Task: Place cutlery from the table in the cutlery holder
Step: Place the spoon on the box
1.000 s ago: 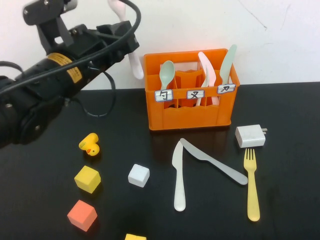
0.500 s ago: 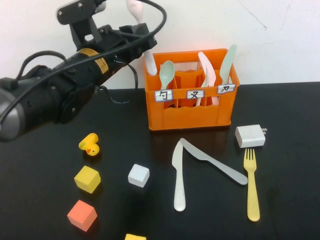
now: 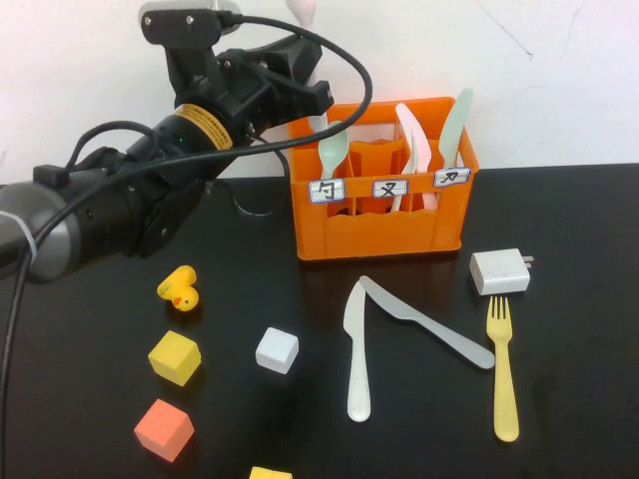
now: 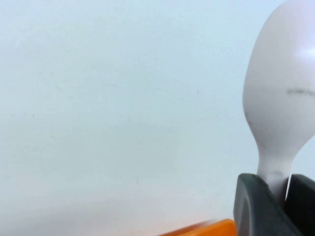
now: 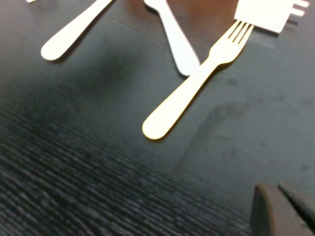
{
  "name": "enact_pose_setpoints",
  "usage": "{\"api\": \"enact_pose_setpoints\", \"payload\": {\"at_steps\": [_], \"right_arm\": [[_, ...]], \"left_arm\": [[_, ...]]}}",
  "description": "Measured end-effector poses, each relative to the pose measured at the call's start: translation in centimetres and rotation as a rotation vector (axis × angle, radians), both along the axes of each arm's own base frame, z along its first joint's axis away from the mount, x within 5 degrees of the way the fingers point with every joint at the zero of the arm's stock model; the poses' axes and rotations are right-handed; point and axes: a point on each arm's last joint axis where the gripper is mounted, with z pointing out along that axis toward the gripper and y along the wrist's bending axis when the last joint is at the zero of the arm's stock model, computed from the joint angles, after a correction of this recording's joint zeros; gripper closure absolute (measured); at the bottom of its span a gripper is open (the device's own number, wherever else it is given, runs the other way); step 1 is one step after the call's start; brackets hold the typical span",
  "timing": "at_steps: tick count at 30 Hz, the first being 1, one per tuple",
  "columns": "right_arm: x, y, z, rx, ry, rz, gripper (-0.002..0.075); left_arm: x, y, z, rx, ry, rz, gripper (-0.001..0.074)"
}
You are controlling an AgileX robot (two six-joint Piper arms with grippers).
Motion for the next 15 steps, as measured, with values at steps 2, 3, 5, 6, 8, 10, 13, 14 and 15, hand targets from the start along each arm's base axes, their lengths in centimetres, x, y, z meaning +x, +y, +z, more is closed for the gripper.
{"api": "enact_pose_setpoints", "payload": {"at_steps": [2,3,5,6,8,10,13,14,15], "right_arm": [[-0.1,0.1,0.0,0.002,0.008,0.007,0.0729],[-0.1,0.1,-0.1,0.003,0.012,0.009,0.0729],[-0.1,0.1,-0.1,0.003,0.015,0.012,0.0729],[-0.1,0.1,-0.1,0.003,0.016,0.013,0.0729],[-0.1,0.1,-0.1,0.002,0.016,0.014,0.0729],[-0.1,0.1,-0.1,0.002,0.016,0.014,0.0729],[-0.1,0.1,-0.1,0.002,0.016,0.014,0.0729],[-0.1,0.1,-0.1,0.002,0.016,0.014,0.0729],[-0.1,0.1,-0.1,0.002,0.016,0.014,0.0729]], "left_arm": [[0.0,0.0,0.0,-0.001,-0.002,-0.001,0.0645],[0.0,0.0,0.0,-0.001,-0.003,-0.001,0.0645],[0.1,0.0,-0.3,0.013,-0.007,0.002,0.0645],[0.2,0.0,-0.3,0.021,-0.011,0.002,0.0645],[0.5,-0.1,-1.1,0.039,-0.003,0.003,0.0645],[0.9,-0.3,-2.1,0.054,0.005,0.005,0.0645],[1.6,-0.4,-4.1,0.064,0.022,0.015,0.0645],[2.0,-0.5,-5.0,0.057,0.026,0.02,0.0645],[2.2,-0.6,-5.7,0.046,0.025,0.023,0.0645]]}}
